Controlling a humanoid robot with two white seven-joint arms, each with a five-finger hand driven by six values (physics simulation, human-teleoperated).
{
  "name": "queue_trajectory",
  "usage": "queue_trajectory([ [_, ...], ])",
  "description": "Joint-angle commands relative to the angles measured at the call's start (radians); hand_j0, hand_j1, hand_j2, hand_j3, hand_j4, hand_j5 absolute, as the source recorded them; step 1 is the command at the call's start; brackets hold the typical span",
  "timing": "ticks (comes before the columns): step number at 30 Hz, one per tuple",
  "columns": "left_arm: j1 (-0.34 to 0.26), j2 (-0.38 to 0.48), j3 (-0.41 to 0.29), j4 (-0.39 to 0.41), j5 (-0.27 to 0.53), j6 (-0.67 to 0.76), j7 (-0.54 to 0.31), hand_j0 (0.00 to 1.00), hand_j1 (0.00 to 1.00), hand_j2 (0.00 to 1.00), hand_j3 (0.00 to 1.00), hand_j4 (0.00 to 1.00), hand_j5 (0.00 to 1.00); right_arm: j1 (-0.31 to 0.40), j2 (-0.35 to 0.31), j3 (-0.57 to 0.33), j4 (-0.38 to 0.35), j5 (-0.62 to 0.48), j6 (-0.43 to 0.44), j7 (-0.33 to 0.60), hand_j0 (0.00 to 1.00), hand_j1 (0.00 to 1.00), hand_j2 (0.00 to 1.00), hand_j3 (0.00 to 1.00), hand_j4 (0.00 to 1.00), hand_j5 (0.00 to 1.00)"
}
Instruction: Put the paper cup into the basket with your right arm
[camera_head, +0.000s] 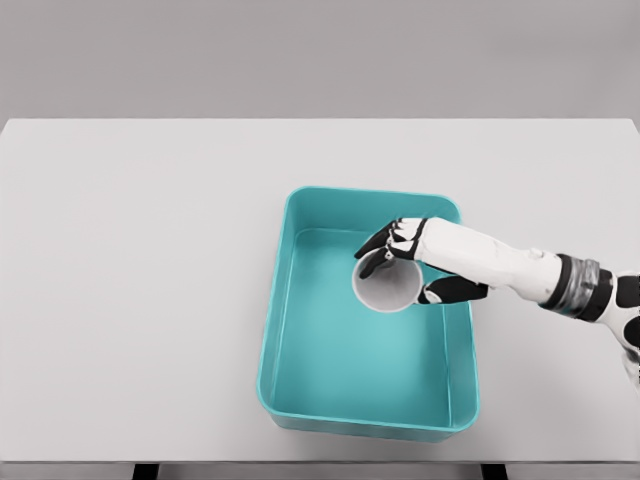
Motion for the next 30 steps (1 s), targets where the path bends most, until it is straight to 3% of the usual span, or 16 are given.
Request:
queue_trajectory([
  [1,0.0,0.0,0.0,0.0,0.001,0.0,0.0,1.0,1.0,1.0,1.0,1.0,1.0,0.0,-0.004,0.022,0.002,0.019,0.003,-0.001,0.63,0.63,0.63,0.63,0.63,0.63],
  [14,0.0,0.0,0.0,0.0,0.001,0.0,0.0,1.0,1.0,1.0,1.0,1.0,1.0,-0.025,-0.009,0.11,0.005,0.099,0.003,-0.001,0.66,0.66,0.66,0.66,0.66,0.66],
  [15,0.0,0.0,0.0,0.0,-0.001,0.0,0.0,1.0,1.0,1.0,1.0,1.0,1.0,-0.025,-0.011,0.111,0.005,0.106,0.003,-0.001,0.72,0.72,0.72,0.72,0.72,0.72],
  [17,0.002,0.0,0.0,0.0,-0.001,0.0,0.0,1.0,1.0,1.0,1.0,1.0,1.0,-0.025,-0.008,0.117,0.004,0.118,0.003,-0.001,0.94,0.94,0.94,0.94,0.94,0.94],
  [18,0.002,0.0,0.0,0.0,-0.001,0.0,0.0,1.0,1.0,1.0,1.0,1.0,1.0,-0.025,-0.008,0.117,0.002,0.12,0.003,-0.001,0.98,0.98,0.98,0.98,0.98,0.98],
  [30,0.002,0.0,0.0,0.0,-0.001,0.0,0.0,1.0,1.0,1.0,1.0,1.0,1.0,-0.043,-0.014,0.104,-0.004,0.115,0.003,-0.001,0.98,0.98,0.98,0.98,0.98,0.98],
])
